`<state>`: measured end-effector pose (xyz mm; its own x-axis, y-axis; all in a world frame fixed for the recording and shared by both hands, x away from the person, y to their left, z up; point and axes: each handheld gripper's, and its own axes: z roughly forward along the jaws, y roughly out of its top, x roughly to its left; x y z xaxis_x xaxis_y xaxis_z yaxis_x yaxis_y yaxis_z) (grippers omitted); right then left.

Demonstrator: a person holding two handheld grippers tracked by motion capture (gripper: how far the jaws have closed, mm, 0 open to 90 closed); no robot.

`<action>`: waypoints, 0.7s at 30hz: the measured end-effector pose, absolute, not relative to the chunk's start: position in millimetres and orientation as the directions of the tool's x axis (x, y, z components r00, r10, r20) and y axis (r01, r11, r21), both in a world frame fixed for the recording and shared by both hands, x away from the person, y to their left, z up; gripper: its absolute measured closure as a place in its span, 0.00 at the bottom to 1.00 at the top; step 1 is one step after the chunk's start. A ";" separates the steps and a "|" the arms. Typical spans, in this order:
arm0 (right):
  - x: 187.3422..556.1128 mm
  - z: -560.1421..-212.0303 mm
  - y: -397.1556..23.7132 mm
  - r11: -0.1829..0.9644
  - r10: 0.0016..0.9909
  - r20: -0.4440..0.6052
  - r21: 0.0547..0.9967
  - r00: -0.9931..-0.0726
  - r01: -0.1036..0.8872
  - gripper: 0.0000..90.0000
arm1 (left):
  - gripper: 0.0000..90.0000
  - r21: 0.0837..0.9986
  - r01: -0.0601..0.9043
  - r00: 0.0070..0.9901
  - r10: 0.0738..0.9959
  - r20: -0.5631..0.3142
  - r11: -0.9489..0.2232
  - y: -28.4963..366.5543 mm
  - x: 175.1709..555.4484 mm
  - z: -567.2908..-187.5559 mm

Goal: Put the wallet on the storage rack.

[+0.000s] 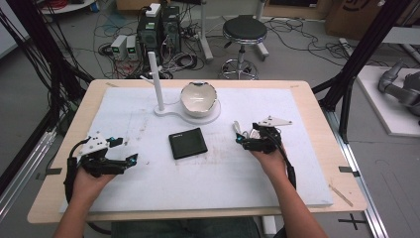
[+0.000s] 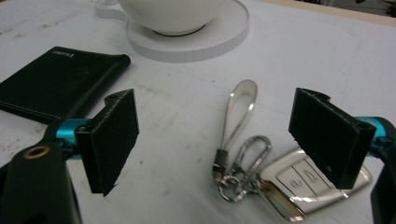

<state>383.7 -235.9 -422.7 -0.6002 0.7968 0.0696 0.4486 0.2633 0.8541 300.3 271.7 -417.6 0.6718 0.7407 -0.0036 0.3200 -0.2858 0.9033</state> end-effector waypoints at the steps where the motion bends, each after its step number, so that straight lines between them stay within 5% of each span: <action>1: 383.7 -422.7 -235.9 0.263 0.797 0.070 0.854 -0.600 0.449 0.18 | 0.18 0.903 0.320 0.672 0.741 -0.004 -0.286 271.7 300.3 -417.6; 21: 413.7 -437.4 -133.0 0.381 0.694 0.094 0.793 -0.714 0.475 0.18 | 0.18 0.907 0.309 0.672 0.741 0.005 -0.286 274.2 295.4 -415.8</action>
